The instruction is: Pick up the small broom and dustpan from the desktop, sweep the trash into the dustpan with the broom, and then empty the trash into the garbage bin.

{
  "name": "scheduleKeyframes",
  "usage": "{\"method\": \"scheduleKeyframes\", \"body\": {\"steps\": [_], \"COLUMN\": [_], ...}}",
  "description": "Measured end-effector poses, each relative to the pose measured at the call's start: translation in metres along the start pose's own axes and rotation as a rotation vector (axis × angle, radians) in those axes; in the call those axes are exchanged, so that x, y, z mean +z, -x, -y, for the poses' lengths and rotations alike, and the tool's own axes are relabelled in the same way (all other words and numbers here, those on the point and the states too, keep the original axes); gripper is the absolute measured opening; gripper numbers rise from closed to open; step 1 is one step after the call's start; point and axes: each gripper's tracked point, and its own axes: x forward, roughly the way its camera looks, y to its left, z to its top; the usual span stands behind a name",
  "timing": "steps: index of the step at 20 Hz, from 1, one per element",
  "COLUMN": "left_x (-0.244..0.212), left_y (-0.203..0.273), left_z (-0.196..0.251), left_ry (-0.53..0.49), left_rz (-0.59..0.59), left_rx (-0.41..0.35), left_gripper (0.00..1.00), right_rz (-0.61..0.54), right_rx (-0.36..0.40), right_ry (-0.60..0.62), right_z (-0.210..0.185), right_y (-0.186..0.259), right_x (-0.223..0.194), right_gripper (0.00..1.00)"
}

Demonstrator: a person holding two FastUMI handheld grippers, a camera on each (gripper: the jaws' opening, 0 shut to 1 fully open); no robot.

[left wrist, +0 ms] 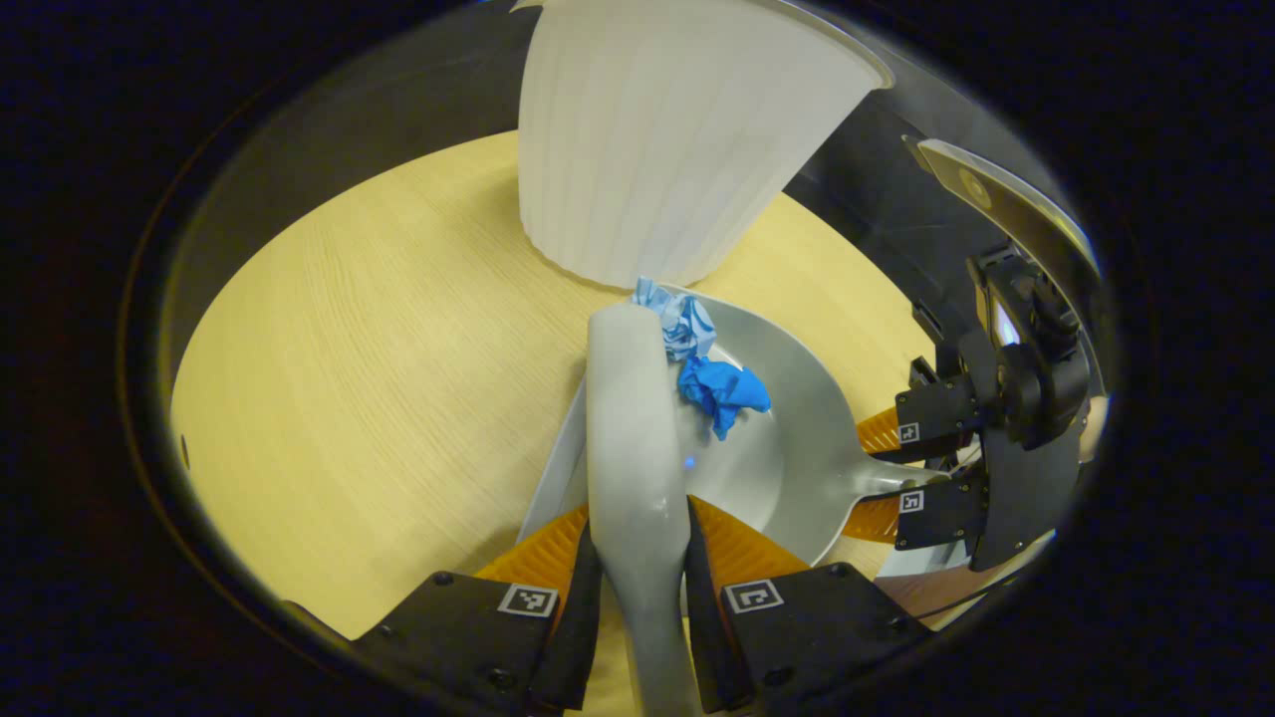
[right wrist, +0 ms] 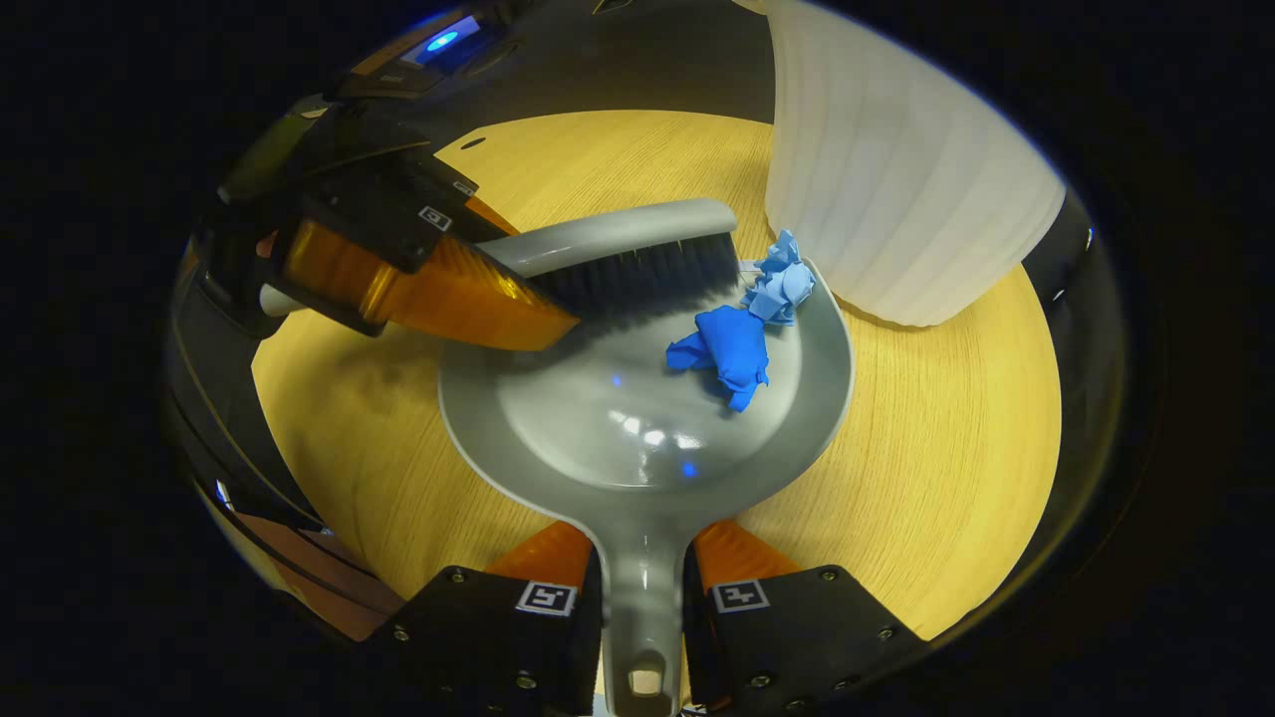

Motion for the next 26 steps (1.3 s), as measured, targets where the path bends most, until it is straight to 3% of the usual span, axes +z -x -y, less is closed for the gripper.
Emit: {"method": "scheduleKeyframes", "body": {"steps": [5, 7, 13, 14, 15, 16, 20, 26], "left_x": [0.000, 0.002, 0.014, 0.015, 0.016, 0.016, 0.013, 0.002], "left_y": [0.013, 0.023, 0.070, 0.079, 0.090, 0.099, 0.149, 0.220], "left_z": [-0.006, -0.011, -0.044, -0.050, -0.058, -0.068, -0.126, -0.214], "left_ry": [0.009, 0.017, 0.019, 0.023, 0.030, 0.034, 0.058, 0.112], "left_rz": [0.030, 0.041, 0.087, 0.095, 0.102, 0.106, 0.131, 0.148], "left_rx": [0.021, 0.033, 0.056, 0.058, 0.060, 0.062, 0.089, 0.122], "left_gripper": [0.44, 0.47, 0.45, 0.47, 0.43, 0.47, 0.44, 0.44], "right_rz": [0.004, 0.001, -0.007, -0.009, -0.009, -0.010, 0.028, 0.093], "right_rx": [-0.037, -0.053, -0.106, -0.117, -0.128, -0.137, -0.181, -0.171], "right_ry": [-0.008, -0.019, -0.029, -0.030, -0.031, -0.033, -0.055, -0.126], "right_z": [0.007, 0.006, 0.003, 0.002, 0.001, -0.002, -0.011, -0.020], "right_y": [0.000, 0.002, 0.005, 0.008, 0.010, 0.013, 0.019, 0.014], "right_x": [-0.003, -0.007, -0.003, -0.002, -0.001, 0.001, 0.008, 0.014], "right_gripper": [0.35, 0.35, 0.35, 0.39, 0.35, 0.35, 0.35, 0.31]}}
